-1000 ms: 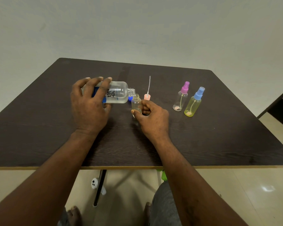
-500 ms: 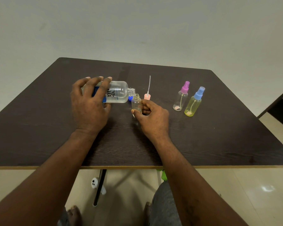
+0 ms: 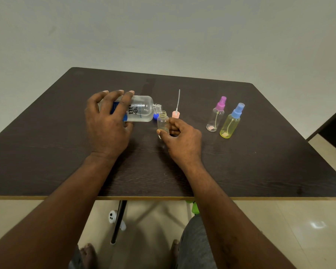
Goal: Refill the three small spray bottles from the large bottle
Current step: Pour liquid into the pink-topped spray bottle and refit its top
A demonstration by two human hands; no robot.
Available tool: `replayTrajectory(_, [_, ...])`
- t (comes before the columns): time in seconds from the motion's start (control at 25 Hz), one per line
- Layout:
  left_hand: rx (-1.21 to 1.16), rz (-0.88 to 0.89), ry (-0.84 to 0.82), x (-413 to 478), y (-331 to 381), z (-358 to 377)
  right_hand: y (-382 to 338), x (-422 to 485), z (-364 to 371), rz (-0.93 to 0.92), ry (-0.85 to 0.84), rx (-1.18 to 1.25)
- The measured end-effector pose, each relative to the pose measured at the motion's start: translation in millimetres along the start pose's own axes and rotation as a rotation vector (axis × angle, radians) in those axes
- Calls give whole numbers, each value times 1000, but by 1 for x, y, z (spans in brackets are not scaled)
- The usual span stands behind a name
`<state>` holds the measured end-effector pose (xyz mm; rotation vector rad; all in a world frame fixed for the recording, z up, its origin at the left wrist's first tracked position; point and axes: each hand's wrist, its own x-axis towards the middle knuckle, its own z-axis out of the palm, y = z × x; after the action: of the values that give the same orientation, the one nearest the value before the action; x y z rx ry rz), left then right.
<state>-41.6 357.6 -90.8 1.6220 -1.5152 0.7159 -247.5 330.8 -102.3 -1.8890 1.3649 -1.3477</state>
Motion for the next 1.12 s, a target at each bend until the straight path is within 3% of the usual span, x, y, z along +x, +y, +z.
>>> replayTrajectory(1.12, [-11, 1, 9, 0, -1, 2, 3, 0, 1, -4, 12, -9])
